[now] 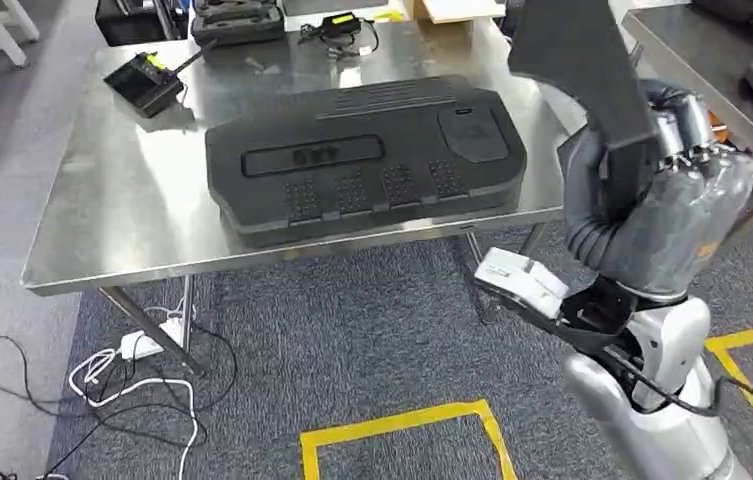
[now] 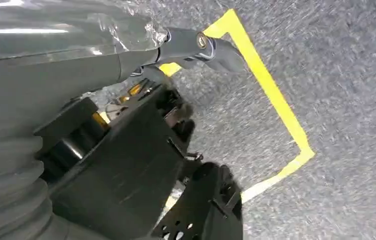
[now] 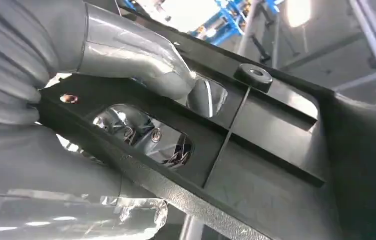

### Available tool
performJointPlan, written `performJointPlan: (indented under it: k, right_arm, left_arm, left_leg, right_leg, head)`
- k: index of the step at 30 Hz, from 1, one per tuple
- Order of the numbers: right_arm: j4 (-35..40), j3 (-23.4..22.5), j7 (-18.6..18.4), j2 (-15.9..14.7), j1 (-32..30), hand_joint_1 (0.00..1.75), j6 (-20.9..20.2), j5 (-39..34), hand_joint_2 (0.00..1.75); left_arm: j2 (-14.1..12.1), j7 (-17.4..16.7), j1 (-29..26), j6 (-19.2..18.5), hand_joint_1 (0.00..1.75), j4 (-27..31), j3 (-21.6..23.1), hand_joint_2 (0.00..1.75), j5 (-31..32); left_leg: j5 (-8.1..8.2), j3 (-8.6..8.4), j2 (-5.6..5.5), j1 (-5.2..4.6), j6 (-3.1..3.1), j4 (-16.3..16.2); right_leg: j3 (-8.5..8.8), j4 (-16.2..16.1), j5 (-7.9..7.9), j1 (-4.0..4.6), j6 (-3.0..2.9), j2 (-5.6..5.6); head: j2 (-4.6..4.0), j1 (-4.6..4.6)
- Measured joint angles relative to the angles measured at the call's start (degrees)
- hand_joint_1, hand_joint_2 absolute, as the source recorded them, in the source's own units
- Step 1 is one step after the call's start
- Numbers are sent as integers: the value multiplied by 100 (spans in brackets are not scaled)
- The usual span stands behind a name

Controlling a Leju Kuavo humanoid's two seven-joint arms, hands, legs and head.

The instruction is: Take the parts from the cabinet and place them on the table.

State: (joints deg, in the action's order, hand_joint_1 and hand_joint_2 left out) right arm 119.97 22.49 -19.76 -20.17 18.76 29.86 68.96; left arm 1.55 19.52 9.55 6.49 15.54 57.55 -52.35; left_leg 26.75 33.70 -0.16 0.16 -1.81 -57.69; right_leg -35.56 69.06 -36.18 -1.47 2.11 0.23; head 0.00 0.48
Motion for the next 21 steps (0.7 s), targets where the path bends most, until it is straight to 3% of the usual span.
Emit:
performJointPlan:
  k: [1,2,3,4,6,8,11,13,14,16,17,18,19,21]
  right_arm:
    - [-4,20,-13,-17,-7,175,2,-7,175]
    - [-9,35,-17,-28,-8,175,7,-22,175]
    - [-11,48,-24,-33,-9,175,9,-37,175]
    - [-13,66,-33,-46,-7,175,15,-39,175]
    - [-13,90,-39,-63,1,175,33,-55,175]
    - [-17,116,-48,-66,8,175,61,-66,175]
    - [-17,138,-70,-83,-4,175,76,-92,175]
    - [-17,155,-70,-94,5,175,98,-92,175]
    - [-17,160,-70,-96,7,175,105,-92,175]
    - [-17,173,-68,-96,0,175,107,-90,175]
    - [-17,177,-70,-96,-8,175,109,-90,175]
    - [-17,181,-70,-98,-24,175,109,-90,175]
    - [-17,186,-70,-98,-39,175,111,-88,175]
    - [-15,186,-70,-98,-45,175,114,-70,175]
  left_arm:
    - [2,0,-11,15,0,0,0,175,-2]
    - [0,2,-24,26,0,0,0,175,-7]
    - [0,2,-38,50,0,0,0,175,-11]
    - [0,4,-44,63,0,0,0,175,-11]
    - [4,7,-48,68,0,4,0,175,-11]
    - [4,7,-47,81,0,4,0,175,-22]
    - [4,9,-54,81,0,4,0,175,-22]
    - [2,18,-39,81,0,4,0,175,-22]
    - [2,20,-32,81,0,4,0,175,-20]
    - [2,20,-46,81,0,4,0,175,-11]
    - [2,20,-55,81,0,4,0,175,-9]
    - [2,20,-62,81,0,4,0,175,-4]
    - [2,20,-61,79,0,4,0,175,0]
    - [2,20,-55,79,0,4,0,175,2]
  left_leg:
    - [25,-18,0,-5,-15,-1]
    - [46,-36,0,-6,-15,-6]
    - [74,-66,-2,-5,-12,-10]
    - [106,-101,-8,-2,-1,-19]
    - [193,-182,-19,4,41,-61]
    - [262,-152,-27,-40,119,-145]
    - [274,-191,-14,-37,183,-88]
    - [423,-163,-9,-24,264,-293]
    - [597,20,-10,-8,295,-654]
    - [926,525,-9,22,339,-1572]
    - [955,702,-9,30,344,-1841]
    - [850,772,-9,33,340,-1868]
    - [613,700,-9,33,325,-1628]
    - [-25,310,-12,24,254,-634]
  right_leg:
    - [-275,443,-122,-1,18,0]
    - [-458,675,-117,-1,27,-1]
    - [-491,608,47,-3,33,-2]
    - [-401,310,305,-8,28,-4]
    - [-32,-649,900,-11,21,-18]
    - [62,-920,840,25,-59,-18]
    - [53,-908,815,34,-129,6]
    - [126,-958,809,-11,-184,-3]
    - [148,-959,783,-12,-224,-20]
    - [193,-958,741,-3,-264,-26]
    - [214,-957,722,-1,-264,-24]
    - [251,-957,697,-1,-261,-17]
    - [297,-957,664,-1,-252,-6]
    - [417,-959,594,0,-221,6]
  head:
    - [0,35]
    - [0,55]
    - [0,75]
    - [0,105]
    - [0,169]
    - [0,223]
    - [0,142]
    - [0,127]
    - [0,57]
    - [0,13]
    - [0,-4]
    - [0,-20]
    - [0,-26]
    - [0,-52]
